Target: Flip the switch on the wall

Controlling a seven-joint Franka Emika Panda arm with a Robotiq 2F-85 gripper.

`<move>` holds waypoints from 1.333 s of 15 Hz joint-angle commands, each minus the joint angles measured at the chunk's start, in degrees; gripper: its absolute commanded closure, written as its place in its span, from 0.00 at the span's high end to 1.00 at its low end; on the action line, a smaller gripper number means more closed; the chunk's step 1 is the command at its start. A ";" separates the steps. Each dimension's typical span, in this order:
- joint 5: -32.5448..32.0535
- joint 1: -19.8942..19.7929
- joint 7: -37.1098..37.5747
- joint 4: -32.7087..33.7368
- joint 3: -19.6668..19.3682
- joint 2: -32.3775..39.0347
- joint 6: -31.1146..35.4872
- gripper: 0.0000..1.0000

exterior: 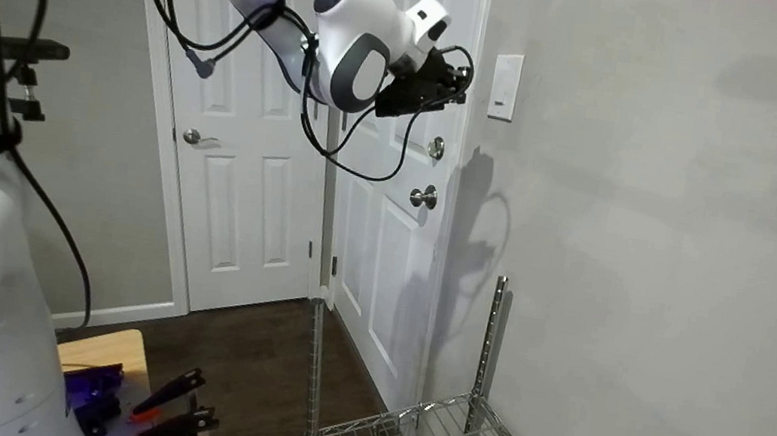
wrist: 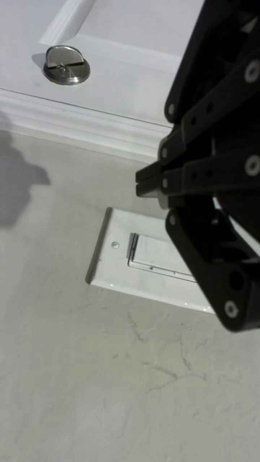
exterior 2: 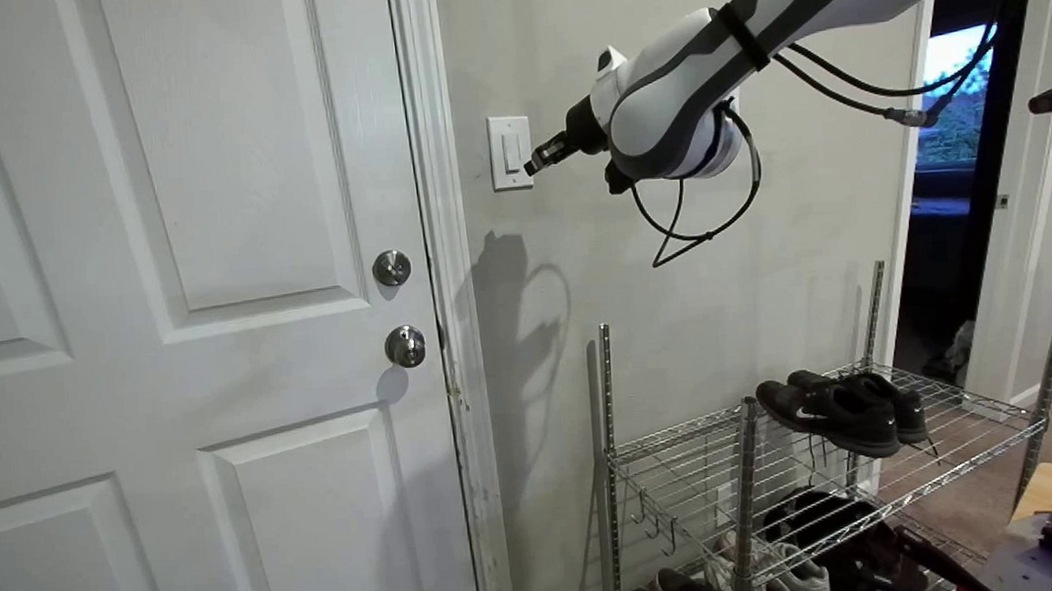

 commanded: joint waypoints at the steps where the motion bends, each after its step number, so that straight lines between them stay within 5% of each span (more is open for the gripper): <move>1: 3.83 0.55 -3.90 3.59 0.06 3.36 2.51 0.02; 8: 8.99 4.27 -8.02 11.59 -3.84 7.99 1.19 0.02; 20: 18.37 19.91 -9.45 17.08 -19.72 13.80 1.18 0.02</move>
